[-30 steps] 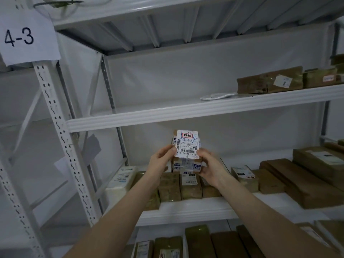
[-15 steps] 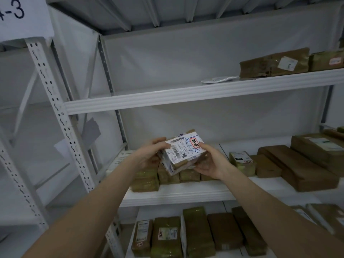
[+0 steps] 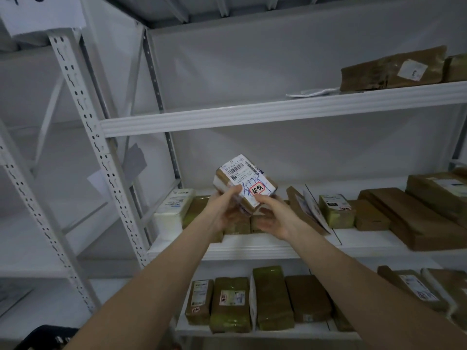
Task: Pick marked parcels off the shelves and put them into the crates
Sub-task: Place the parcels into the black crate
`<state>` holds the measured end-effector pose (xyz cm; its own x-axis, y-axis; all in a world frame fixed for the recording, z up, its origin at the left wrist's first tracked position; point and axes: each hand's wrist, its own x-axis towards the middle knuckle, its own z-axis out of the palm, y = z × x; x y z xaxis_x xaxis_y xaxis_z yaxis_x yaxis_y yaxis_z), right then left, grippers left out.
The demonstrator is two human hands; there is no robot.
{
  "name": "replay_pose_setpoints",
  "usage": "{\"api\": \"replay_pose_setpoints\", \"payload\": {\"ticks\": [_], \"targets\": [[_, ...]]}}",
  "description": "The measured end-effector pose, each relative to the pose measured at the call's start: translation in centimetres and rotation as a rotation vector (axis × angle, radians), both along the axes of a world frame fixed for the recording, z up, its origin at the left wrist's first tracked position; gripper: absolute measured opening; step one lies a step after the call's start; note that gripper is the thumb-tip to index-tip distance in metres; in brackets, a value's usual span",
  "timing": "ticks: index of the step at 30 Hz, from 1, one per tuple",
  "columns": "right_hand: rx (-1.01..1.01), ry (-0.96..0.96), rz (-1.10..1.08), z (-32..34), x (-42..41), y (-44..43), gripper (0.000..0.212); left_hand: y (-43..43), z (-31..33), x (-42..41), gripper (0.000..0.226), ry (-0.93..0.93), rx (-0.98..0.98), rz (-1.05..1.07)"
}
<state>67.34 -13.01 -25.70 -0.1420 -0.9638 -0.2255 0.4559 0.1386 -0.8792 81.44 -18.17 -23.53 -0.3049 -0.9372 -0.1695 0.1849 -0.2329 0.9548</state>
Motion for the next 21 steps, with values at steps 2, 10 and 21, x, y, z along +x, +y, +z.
{"api": "replay_pose_setpoints", "payload": {"ticks": [2,10,21], "targets": [[-0.033,0.061,-0.066,-0.4,-0.7,-0.3,0.065,-0.1,-0.2,0.8,0.039,-0.127,-0.032,0.019],[0.006,0.273,-0.029,-2.0,-0.2,-0.3,0.05,0.8,-4.1,2.1,0.042,-0.181,-0.168,0.084],[0.117,0.342,0.065,-5.7,3.4,-0.6,0.05,2.8,-10.2,5.7,0.069,-0.122,-0.106,0.13]]}}
